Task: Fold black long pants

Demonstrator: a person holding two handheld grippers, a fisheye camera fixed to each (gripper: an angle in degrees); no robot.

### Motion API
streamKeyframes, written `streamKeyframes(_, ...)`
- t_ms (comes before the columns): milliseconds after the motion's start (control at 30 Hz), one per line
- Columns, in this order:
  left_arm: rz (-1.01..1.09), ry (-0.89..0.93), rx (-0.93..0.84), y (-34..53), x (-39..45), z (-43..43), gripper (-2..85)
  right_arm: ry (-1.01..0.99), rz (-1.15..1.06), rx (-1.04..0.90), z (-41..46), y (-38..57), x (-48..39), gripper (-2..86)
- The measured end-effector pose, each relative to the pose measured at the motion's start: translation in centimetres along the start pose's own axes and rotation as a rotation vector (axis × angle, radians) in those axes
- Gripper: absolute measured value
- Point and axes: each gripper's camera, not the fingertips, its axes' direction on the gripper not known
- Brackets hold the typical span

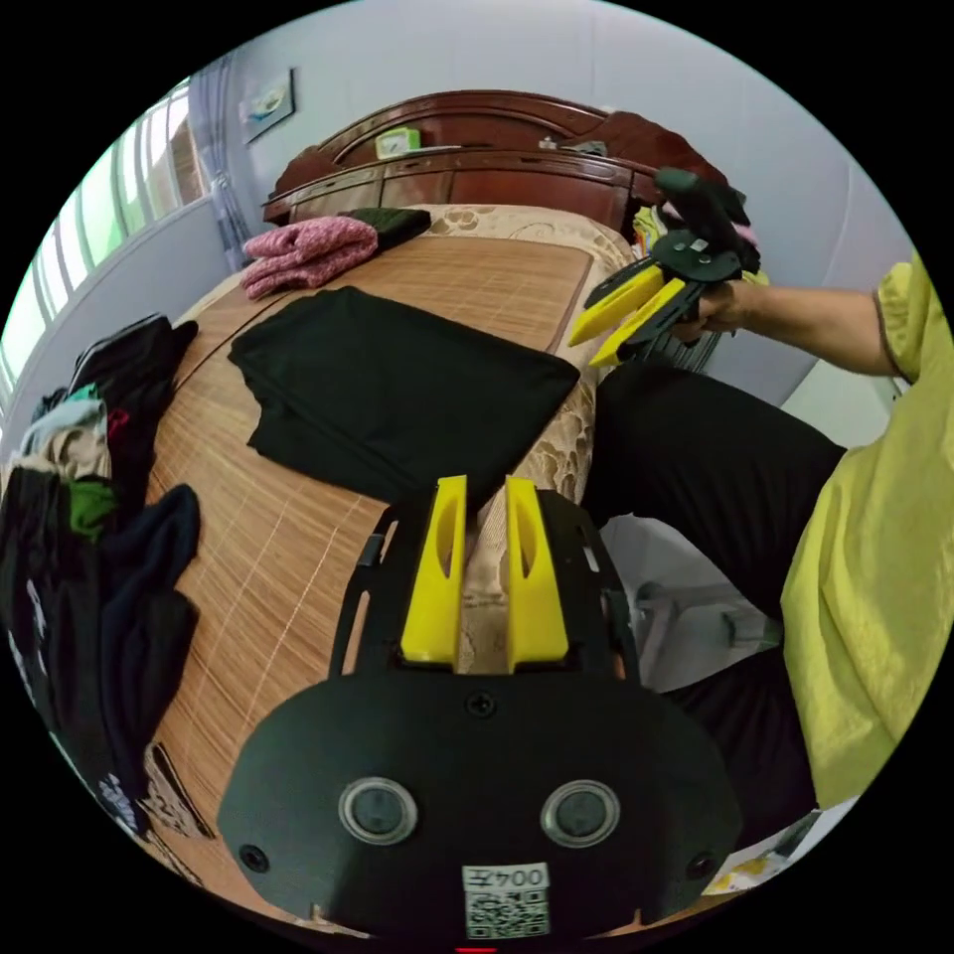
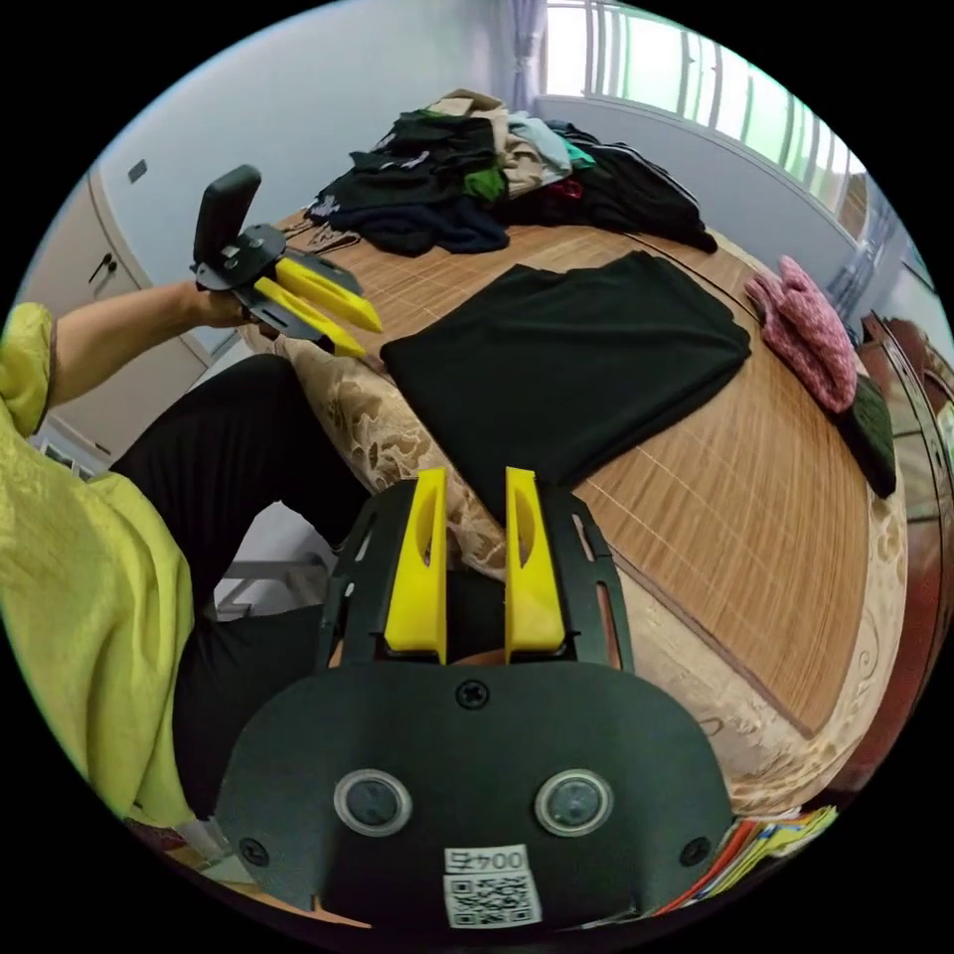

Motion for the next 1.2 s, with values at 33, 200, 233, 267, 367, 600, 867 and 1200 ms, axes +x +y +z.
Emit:
streamKeyframes(33,0.027,-0.005,-0.016,-0.7,0.4,0.5,6.6,0.000,-0.035,-0.015,1.1,-1.0,-1.0,9.6)
streamKeyframes(200,0.082,0.024,-0.110,-2.5,0.7,3.1,7.9,-0.018,-0.095,-0.025,4.8,-5.0,-3.9,9.6)
streamKeyframes(233,0.079,0.038,-0.128,-2.7,0.5,3.5,8.1,-0.019,-0.108,-0.030,5.7,-5.9,-4.5,9.6)
streamKeyframes(267,0.075,0.047,-0.134,-2.8,0.4,3.7,8.1,-0.018,-0.126,-0.045,6.6,-6.7,-5.1,9.8)
streamKeyframes(367,0.036,0.092,-0.120,-3.1,-0.3,3.6,8.6,0.012,-0.190,-0.090,8.8,-8.2,-6.7,10.3)
streamKeyframes(600,0.025,0.145,-0.123,-4.3,-1.0,3.3,10.3,0.050,-0.242,-0.142,11.3,-10.2,-8.1,4.5)
streamKeyframes(867,0.058,0.021,-0.066,-6.6,-0.3,1.5,13.8,-0.173,-0.084,-0.119,11.5,-12.5,-6.5,1.6)
streamKeyframes(1200,0.083,-0.124,-0.129,-9.3,-1.1,2.6,5.0,-0.232,-0.044,-0.080,12.3,-13.5,-8.4,3.1)
